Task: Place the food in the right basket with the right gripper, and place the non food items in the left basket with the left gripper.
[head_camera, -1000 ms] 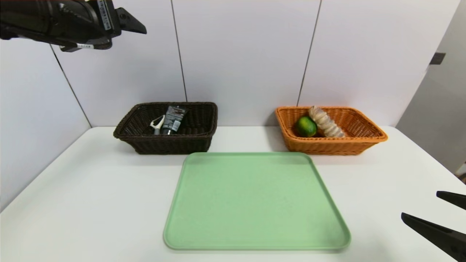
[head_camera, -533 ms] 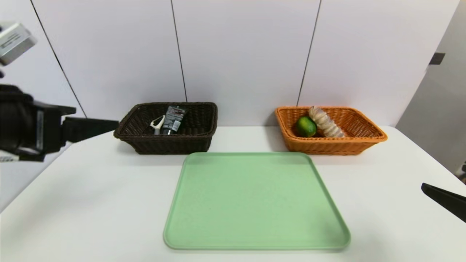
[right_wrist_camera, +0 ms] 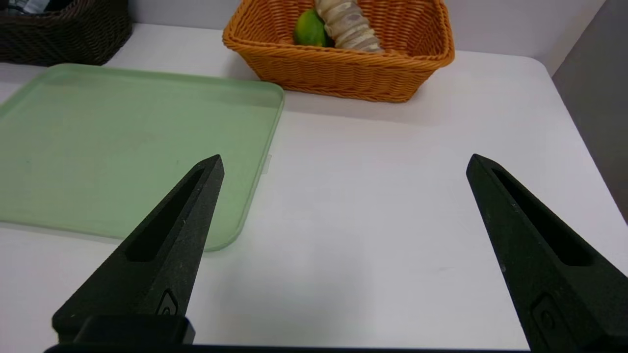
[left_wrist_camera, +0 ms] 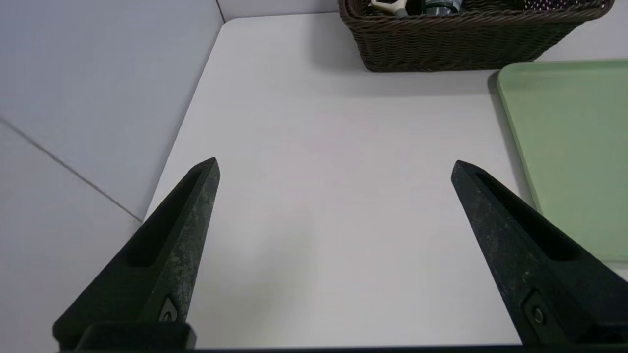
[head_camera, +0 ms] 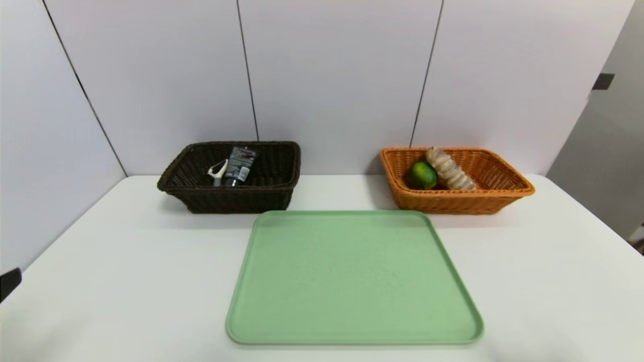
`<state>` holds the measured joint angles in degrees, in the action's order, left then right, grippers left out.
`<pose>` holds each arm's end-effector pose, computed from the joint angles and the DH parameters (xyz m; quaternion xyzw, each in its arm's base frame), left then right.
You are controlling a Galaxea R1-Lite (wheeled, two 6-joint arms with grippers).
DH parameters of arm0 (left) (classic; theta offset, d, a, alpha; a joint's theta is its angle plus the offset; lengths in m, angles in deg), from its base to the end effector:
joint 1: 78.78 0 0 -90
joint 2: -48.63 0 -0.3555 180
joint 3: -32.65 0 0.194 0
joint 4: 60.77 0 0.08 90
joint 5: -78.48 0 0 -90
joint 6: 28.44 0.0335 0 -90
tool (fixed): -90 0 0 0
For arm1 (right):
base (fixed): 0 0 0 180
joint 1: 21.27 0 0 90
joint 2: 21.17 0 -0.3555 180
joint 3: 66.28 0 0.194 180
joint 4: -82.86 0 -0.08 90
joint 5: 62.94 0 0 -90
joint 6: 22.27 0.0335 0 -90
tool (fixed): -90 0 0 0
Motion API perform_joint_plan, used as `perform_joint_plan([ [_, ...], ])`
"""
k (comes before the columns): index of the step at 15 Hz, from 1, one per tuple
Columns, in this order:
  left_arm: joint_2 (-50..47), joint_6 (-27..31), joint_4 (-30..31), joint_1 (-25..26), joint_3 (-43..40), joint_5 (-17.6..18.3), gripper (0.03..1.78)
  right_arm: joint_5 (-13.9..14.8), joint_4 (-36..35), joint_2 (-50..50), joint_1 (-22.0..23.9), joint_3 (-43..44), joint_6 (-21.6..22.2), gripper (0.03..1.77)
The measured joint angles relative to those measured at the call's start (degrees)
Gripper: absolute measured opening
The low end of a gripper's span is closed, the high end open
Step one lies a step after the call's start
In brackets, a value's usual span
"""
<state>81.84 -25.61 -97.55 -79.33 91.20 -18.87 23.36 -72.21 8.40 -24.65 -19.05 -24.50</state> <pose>-0.0111 0.0044 0.2553 0.0314 0.1009 0.0565 0.9928 -0.0119 0.0015 0.2199 -0.0192 0.0622 0.0628 0.9959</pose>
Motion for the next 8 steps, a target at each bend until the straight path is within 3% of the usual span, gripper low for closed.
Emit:
perform_joint_plan([
  [3,-11.7,0.0,-1.6,0.7,-7.3,0.0,1.68,0.0,-0.1,-10.1,0.7,-5.0,0.1,1.71],
  [6,-22.1,1.6,-2.0,0.9,-13.5,0.1,1.69,-2.5,-0.3,-20.5,2.3,-9.3,-0.6,1.71],
  [8,-27.9,2.7,-1.5,0.8,-16.8,0.2,1.69,-2.4,-3.3,-25.6,2.8,-12.6,-1.8,1.71],
])
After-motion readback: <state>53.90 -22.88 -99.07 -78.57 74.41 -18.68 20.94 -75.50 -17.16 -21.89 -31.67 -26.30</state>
